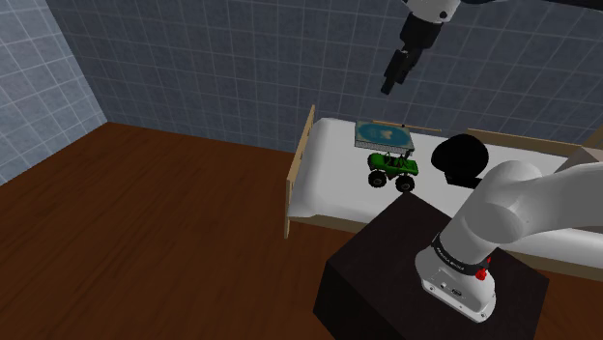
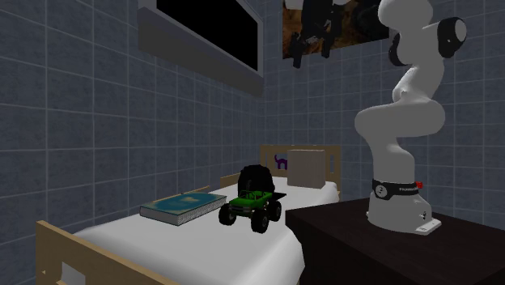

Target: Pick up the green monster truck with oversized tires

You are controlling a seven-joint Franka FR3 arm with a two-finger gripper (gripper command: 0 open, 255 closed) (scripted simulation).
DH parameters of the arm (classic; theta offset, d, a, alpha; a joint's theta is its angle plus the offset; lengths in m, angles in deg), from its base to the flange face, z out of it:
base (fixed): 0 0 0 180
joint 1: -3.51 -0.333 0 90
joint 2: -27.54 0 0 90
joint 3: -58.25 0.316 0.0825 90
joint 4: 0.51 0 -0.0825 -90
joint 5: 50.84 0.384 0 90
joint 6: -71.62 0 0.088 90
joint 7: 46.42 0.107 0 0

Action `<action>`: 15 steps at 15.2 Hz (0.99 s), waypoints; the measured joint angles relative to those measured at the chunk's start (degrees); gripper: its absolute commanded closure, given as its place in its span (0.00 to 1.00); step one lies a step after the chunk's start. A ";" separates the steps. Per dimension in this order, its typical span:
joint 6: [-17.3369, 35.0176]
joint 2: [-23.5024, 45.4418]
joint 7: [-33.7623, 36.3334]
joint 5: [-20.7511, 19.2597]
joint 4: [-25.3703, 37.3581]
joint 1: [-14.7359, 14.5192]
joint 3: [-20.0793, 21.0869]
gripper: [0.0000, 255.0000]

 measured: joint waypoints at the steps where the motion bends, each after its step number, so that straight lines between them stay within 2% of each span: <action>1: 0.00 0.00 0.00 0.00 0.00 0.00 0.00 0.00; 6: 5.78 -0.40 -1.30 -1.42 -5.76 2.02 -3.23 0.00; 15: 19.44 1.48 -5.65 -5.33 -16.48 7.55 -12.24 0.00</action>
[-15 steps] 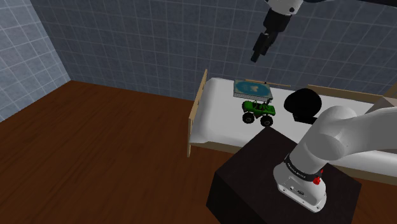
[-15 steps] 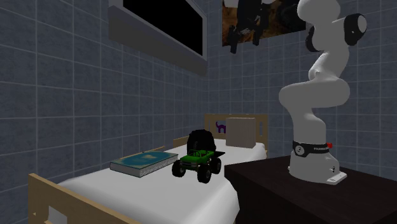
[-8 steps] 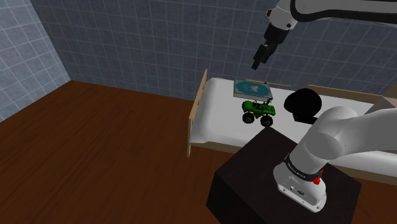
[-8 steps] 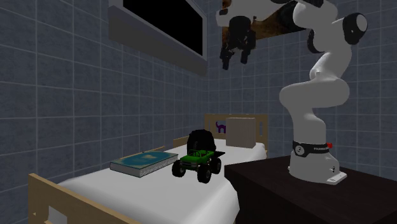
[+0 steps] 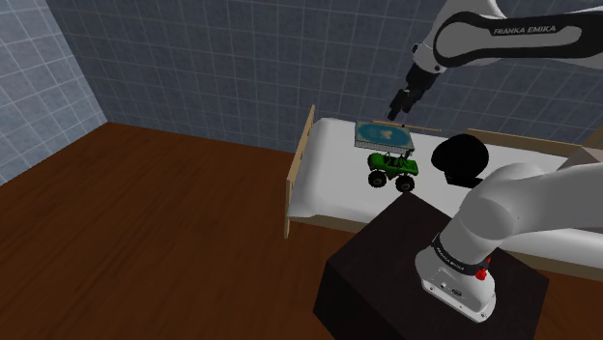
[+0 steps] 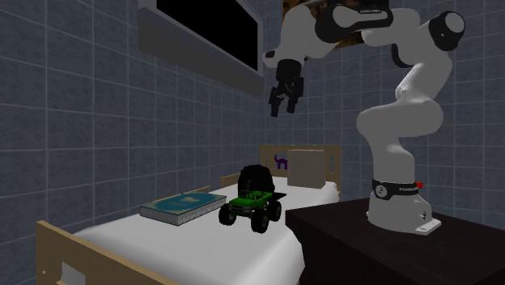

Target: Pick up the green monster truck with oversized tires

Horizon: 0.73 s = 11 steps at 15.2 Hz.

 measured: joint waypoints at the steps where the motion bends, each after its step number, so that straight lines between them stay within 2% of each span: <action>1: 2.03 0.61 -0.31 -0.34 -1.36 0.53 -0.91 0.00; 6: 10.39 4.47 -3.02 -1.99 -5.33 3.39 -6.37 0.00; 11: 20.20 12.00 -6.29 -2.12 -7.18 4.62 -12.49 0.00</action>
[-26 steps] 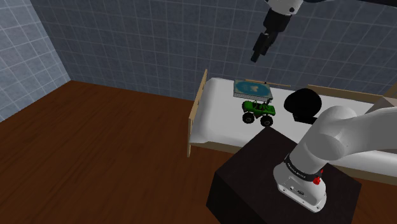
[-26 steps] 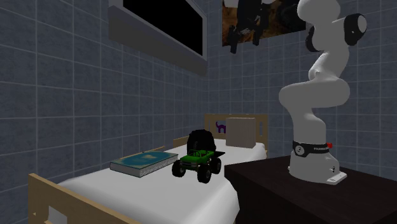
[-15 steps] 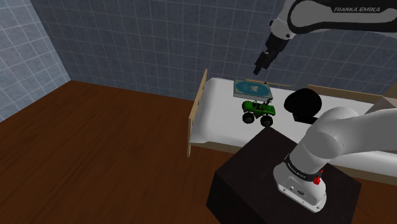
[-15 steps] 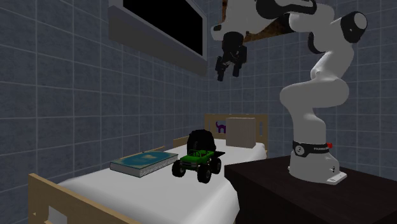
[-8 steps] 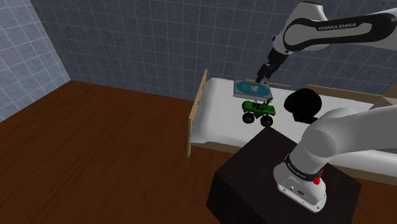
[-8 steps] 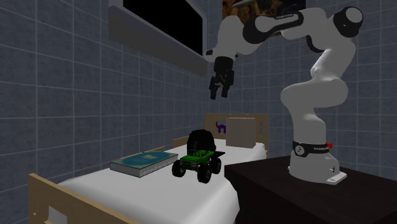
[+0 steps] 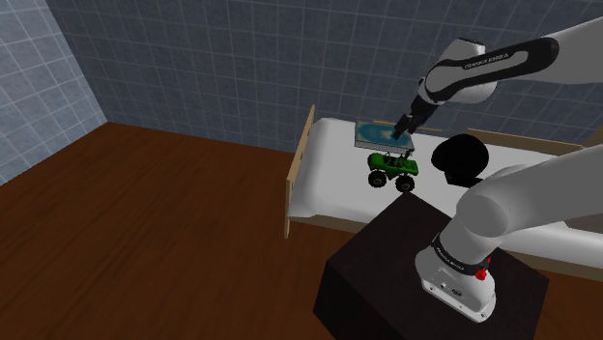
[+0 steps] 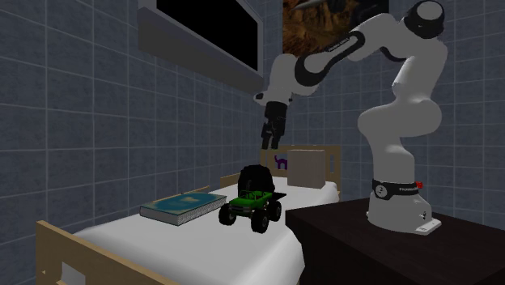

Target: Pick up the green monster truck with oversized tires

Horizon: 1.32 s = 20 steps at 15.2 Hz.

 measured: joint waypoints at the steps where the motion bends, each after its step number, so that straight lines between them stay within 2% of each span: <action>1: 2.09 1.58 -0.91 0.15 -0.46 0.15 -1.41 0.00; 5: 9.41 8.58 -5.29 2.50 -0.55 -0.67 -7.47 0.00; 8: 14.81 14.62 -10.29 7.14 -0.08 -3.46 -13.10 0.00; 12: 20.55 23.50 -20.59 19.12 1.68 -10.61 -21.45 0.00; 15: 22.64 27.59 -27.01 27.34 2.16 -14.52 -24.28 0.00; 17: 23.57 30.93 -32.82 34.96 2.75 -17.03 -25.46 0.00; 18: 23.74 32.94 -36.35 39.53 3.22 -17.90 -25.54 0.00; 19: 23.82 33.96 -38.43 42.30 3.44 -18.04 -25.32 0.00; 20: 23.86 34.29 -39.21 43.32 3.50 -18.02 -25.20 1.00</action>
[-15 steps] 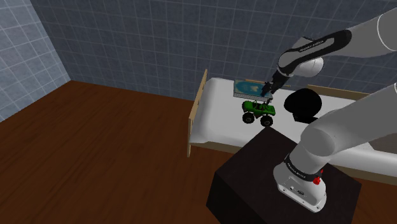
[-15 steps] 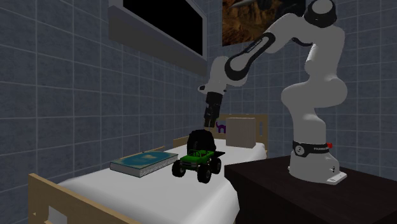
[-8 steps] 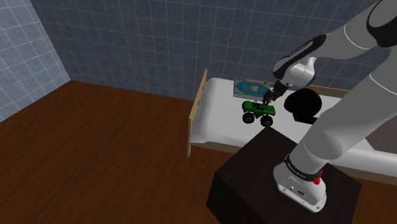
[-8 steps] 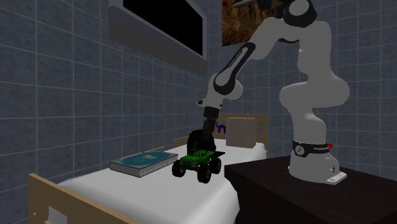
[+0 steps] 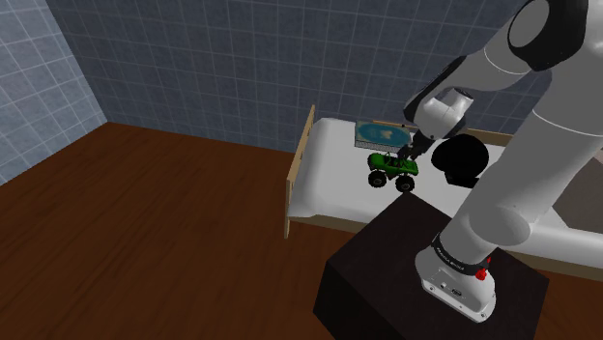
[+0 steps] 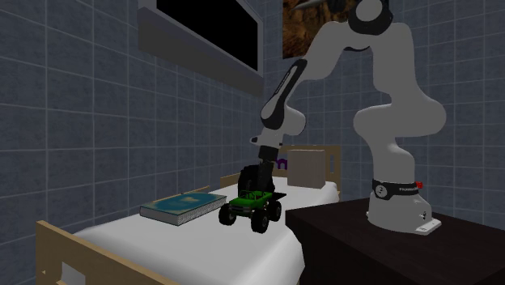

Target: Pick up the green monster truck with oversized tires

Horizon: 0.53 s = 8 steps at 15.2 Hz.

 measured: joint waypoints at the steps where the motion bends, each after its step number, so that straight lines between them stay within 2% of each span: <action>1: 0.03 0.12 -0.32 0.42 0.01 0.01 0.05 1.00; 8: 0.06 0.21 -0.70 0.89 0.03 0.04 0.07 1.00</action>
